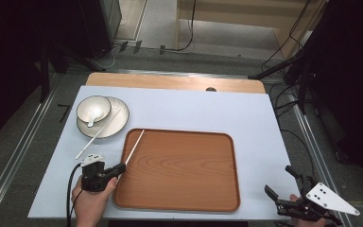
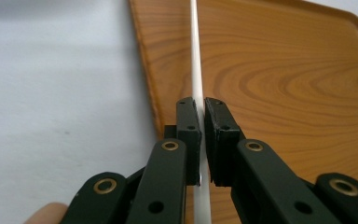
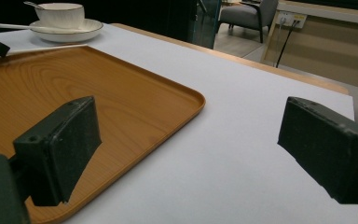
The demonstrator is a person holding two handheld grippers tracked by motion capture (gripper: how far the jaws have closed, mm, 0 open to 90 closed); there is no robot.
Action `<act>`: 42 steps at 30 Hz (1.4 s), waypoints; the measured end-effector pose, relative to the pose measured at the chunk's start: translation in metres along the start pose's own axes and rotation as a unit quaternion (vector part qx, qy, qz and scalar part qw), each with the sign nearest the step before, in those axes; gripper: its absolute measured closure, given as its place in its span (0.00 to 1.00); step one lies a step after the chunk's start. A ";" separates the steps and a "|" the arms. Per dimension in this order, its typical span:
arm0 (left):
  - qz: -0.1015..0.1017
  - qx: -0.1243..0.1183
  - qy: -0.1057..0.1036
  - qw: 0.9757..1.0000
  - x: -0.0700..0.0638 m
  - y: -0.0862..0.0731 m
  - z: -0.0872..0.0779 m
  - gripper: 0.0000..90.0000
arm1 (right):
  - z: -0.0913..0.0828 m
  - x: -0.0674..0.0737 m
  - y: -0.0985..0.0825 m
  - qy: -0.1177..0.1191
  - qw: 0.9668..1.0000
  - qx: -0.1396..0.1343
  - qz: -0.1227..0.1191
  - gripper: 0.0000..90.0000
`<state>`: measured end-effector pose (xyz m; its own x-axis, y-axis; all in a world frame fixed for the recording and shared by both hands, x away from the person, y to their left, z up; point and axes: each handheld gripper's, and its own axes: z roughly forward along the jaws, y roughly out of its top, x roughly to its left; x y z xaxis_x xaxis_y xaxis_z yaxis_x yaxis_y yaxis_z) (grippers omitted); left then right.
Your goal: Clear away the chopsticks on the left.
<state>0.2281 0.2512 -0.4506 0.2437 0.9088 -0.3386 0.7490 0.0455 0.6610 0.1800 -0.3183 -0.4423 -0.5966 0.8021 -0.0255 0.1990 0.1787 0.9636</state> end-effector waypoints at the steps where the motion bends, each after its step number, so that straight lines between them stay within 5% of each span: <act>1: 0.001 0.001 -0.001 1.000 -0.002 -0.001 0.002 0.94 | 0.000 0.000 0.000 0.000 1.000 0.000 0.000 0.06; 13: -0.019 -0.001 0.002 1.000 -0.004 -0.006 0.014 0.94 | -0.001 -0.001 -0.001 -0.003 1.000 0.001 0.000 0.06; 28: -0.019 -0.020 -0.020 0.999 0.000 -0.008 0.003 0.74 | -0.003 -0.001 -0.001 -0.004 1.000 0.001 0.001 0.06; 36: -0.016 -0.001 -0.020 1.000 0.008 -0.010 -0.007 1.00 | -0.002 -0.002 -0.001 -0.003 1.000 0.001 0.000 0.06; 42: -0.010 0.018 -0.023 1.000 0.006 -0.012 -0.003 1.00 | -0.003 -0.001 -0.001 -0.003 1.000 0.001 0.001 0.06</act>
<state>0.2190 0.2576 -0.4588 0.2554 0.8882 -0.3820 0.7752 0.0480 0.6299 0.1785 -0.3208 -0.4423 -0.5913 0.8061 -0.0253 0.2019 0.1783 0.9630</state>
